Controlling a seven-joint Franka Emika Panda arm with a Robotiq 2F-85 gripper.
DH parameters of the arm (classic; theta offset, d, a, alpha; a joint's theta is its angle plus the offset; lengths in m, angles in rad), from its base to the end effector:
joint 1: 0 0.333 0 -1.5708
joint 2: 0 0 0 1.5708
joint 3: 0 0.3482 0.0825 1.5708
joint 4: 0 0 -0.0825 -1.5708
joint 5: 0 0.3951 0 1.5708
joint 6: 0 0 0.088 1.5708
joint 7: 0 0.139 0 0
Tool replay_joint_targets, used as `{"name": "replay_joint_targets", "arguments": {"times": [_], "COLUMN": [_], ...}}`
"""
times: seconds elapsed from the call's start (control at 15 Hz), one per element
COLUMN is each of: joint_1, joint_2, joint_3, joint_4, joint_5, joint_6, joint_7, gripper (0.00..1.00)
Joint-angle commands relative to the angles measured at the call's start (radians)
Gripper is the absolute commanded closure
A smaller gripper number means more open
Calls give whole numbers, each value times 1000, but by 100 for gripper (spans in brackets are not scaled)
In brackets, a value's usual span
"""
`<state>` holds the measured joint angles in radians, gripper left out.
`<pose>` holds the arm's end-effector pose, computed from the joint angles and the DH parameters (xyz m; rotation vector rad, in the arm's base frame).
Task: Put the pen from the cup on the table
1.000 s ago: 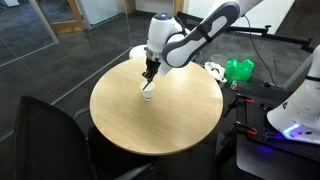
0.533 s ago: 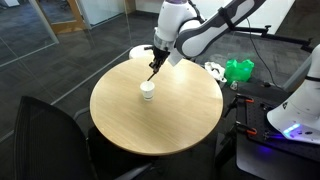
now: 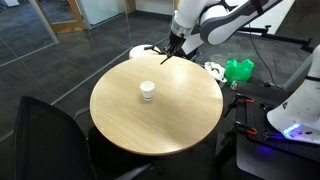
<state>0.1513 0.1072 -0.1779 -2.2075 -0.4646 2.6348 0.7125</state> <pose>0.5923 -0.0104 0.3595 2.8541 -0.5231 0.5832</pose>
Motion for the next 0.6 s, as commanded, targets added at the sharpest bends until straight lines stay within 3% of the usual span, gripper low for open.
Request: {"name": "replay_joint_targets", "arguments": {"times": [0.0,0.2,0.53], "joint_1": [-54,-106,-151], "joint_2": [-43,-15,78], "joint_3": [-11,-4,-8], "joint_4": [-55,-66,-68], "joint_5": [-198,-279,-284], "joint_6": [-12,-18,27], "joint_7": [238,360,420], "gripper": [97,97,97]}}
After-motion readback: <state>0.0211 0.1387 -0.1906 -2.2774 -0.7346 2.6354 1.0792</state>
